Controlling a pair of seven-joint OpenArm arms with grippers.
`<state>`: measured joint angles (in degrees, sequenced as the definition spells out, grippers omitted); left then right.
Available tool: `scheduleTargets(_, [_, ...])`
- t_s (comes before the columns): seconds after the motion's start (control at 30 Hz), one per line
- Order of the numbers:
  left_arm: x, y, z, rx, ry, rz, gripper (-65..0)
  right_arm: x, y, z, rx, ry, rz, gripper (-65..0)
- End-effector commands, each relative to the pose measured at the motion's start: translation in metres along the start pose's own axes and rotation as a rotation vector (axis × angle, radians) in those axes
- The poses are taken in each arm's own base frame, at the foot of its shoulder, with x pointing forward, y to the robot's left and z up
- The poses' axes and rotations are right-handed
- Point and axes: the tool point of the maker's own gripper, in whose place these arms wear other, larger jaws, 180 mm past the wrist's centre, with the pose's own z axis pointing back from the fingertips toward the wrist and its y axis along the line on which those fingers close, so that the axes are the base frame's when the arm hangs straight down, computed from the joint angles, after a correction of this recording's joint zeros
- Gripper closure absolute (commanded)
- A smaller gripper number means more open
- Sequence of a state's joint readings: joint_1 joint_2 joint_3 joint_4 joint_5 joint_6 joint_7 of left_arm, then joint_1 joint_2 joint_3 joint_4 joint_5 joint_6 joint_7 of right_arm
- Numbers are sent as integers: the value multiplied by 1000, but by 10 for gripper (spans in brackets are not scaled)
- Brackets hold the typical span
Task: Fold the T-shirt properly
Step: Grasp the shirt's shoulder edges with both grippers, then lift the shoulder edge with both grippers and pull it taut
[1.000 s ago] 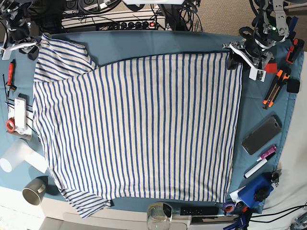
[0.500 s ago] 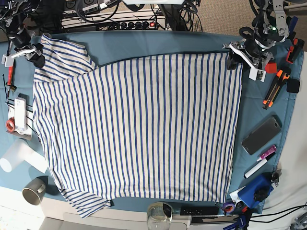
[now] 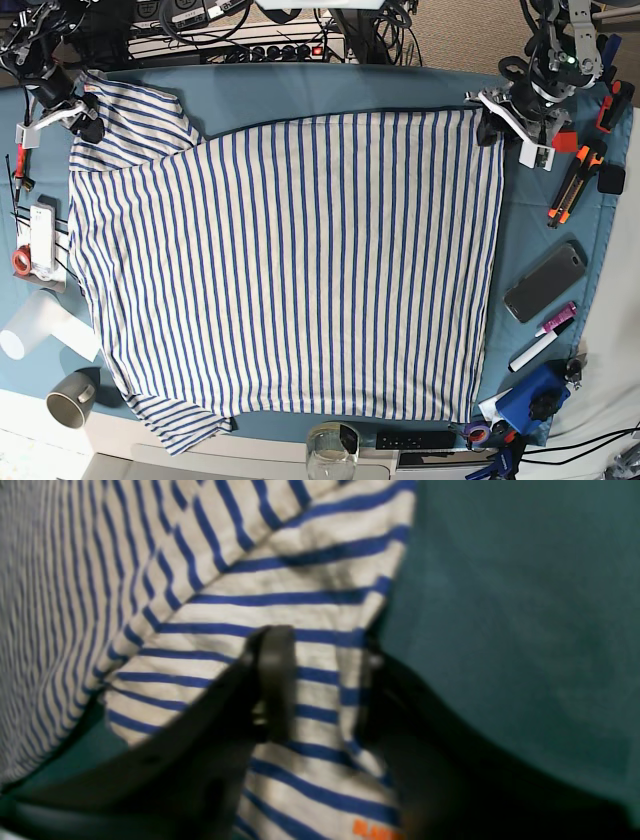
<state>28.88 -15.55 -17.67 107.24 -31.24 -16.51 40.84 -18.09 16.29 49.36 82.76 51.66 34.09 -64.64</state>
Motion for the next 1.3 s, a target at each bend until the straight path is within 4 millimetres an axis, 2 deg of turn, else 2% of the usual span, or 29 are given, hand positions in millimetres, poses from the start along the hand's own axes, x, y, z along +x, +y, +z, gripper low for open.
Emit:
scheduleTargets(0.0, [-11, -4, 1, -12, 48, -5, -109, -15, -9, 2, -45, 83, 17, -133])
scheduleTargets(0.1, [-11, -4, 1, -12, 49, -5, -5, -15, -11, 3, -52, 88, 20, -51])
scheduleTargets(0.2, [-11, -4, 1, -13, 49, -5, 0, -15, -10, 3, -52, 86, 21, 0])
scheduleTargets(0.5, [-10, -8, 5, -17, 73, -26, 0, -7, -10, 6, -56, 81, 56, 0])
scheduleTargets(0.8, [-8, -13, 18, -1, 83, -76, 0, 32, 30, 28, -32, 12, 266, 0])
scheduleTargets(0.93, [3, 2, 32, 51, 47, -78, 0, 55, 44, 42, -56, -52, 346, 0])
scheduleTargets(1.1, [18, 22, 45, 91, -14, -21, 0, 71, 35, 63, -122, -111, 358, 0])
scheduleTargets(1.27, [20, 20, 50, 52, -22, -22, 0, 79, 23, 81, -152, -158, 312, 0])
